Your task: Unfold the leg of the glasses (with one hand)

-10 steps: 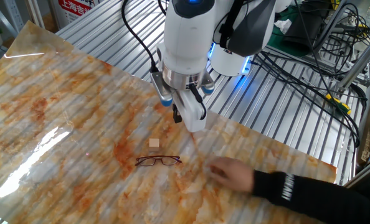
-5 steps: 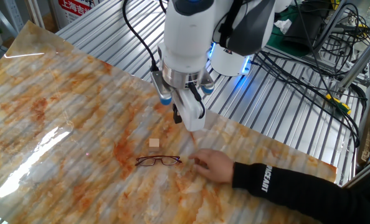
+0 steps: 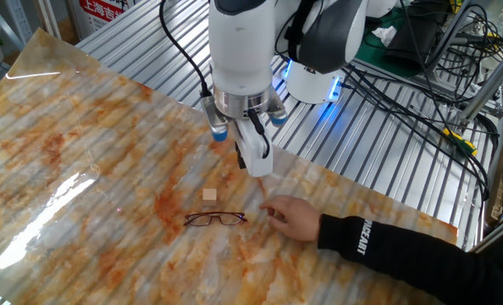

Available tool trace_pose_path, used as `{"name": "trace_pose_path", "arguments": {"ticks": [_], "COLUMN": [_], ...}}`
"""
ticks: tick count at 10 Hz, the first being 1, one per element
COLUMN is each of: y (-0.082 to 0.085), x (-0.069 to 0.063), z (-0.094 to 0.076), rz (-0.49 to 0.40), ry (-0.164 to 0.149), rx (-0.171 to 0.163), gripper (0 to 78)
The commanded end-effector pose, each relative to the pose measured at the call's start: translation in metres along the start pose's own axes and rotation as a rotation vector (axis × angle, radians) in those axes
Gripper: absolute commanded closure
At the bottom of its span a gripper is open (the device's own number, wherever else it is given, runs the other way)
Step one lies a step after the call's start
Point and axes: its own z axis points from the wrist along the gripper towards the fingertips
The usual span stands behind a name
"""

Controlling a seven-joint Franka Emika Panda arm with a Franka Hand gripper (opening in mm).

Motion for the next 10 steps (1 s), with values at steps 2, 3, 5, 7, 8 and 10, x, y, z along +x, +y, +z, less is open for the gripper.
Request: {"name": "trace_pose_path", "arguments": {"ticks": [2, 3, 5, 7, 8, 10], "y": [0.0, 0.0, 0.002, 0.009, 0.014, 0.02], "x": [-0.001, 0.0, 0.0, 0.0, 0.0, 0.0], "z": [-0.001, -0.001, 0.0, 0.008, 0.013, 0.022], "rz": [0.112, 0.133, 0.162, 0.226, 0.239, 0.258], "ry": [-0.017, -0.028, -0.033, -0.048, -0.05, -0.063], "rx": [0.002, 0.01, 0.016, 0.032, 0.032, 0.042], "gripper": [77.6, 77.6, 77.6, 77.6, 77.6, 77.6]}}
